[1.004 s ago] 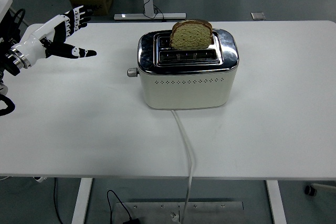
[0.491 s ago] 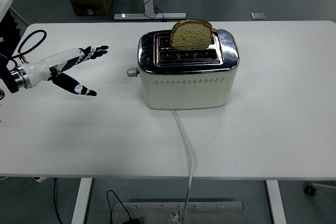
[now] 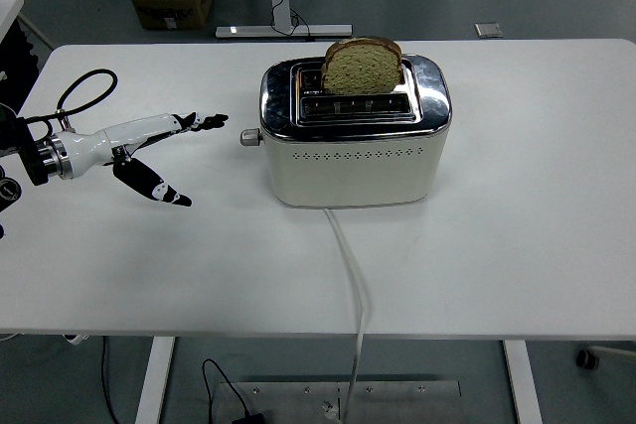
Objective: Press down toaster
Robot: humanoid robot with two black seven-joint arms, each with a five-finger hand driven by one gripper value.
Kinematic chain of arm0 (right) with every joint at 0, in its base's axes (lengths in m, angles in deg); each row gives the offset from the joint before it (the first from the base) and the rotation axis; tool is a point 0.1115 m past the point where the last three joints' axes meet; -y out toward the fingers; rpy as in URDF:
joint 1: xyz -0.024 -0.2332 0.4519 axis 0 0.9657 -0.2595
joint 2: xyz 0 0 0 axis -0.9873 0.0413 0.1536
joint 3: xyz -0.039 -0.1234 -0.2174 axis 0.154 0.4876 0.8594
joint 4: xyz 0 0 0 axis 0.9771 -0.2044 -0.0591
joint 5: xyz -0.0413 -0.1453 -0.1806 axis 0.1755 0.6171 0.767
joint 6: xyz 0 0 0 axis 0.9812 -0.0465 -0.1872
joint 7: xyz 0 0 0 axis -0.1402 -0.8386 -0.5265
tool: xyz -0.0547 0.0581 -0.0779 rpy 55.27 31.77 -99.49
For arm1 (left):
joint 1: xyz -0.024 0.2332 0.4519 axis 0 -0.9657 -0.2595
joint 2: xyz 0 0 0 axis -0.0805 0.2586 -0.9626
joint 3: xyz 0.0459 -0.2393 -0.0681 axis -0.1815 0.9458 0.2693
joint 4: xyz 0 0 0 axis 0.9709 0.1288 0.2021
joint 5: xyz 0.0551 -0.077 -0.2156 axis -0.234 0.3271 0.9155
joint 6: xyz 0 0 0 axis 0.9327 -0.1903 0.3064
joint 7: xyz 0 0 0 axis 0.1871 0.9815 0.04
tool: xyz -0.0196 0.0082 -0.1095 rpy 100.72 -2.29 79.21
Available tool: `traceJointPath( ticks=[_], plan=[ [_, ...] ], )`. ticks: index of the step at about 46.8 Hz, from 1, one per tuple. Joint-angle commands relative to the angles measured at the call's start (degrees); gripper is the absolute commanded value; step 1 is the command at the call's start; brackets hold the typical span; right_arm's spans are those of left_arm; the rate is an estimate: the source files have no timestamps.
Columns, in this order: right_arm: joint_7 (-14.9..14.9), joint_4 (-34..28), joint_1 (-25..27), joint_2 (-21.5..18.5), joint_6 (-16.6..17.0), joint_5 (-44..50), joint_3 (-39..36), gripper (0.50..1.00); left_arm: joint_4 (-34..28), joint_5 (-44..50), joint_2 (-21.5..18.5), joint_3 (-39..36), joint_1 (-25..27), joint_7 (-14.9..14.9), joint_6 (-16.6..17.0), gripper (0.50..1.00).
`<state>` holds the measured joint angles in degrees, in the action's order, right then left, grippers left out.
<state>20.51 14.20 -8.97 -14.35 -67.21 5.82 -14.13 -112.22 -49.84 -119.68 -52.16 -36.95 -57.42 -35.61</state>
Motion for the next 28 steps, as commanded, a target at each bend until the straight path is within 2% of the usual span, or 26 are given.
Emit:
traceJointPath(
  ticks=[1, 28],
  plan=[
    [0.01, 0.01, 0.00, 0.00, 0.01, 0.00, 0.00, 0.998, 0.01, -0.15, 0.01, -0.08, 0.00, 0.01, 0.00, 1.000],
    [0.01, -0.07, 0.00, 0.00, 0.01, 0.00, 0.00, 0.998, 0.01, -2.96, 1.06, -0.08, 0.09, 0.10, 0.00, 1.000]
  ],
)
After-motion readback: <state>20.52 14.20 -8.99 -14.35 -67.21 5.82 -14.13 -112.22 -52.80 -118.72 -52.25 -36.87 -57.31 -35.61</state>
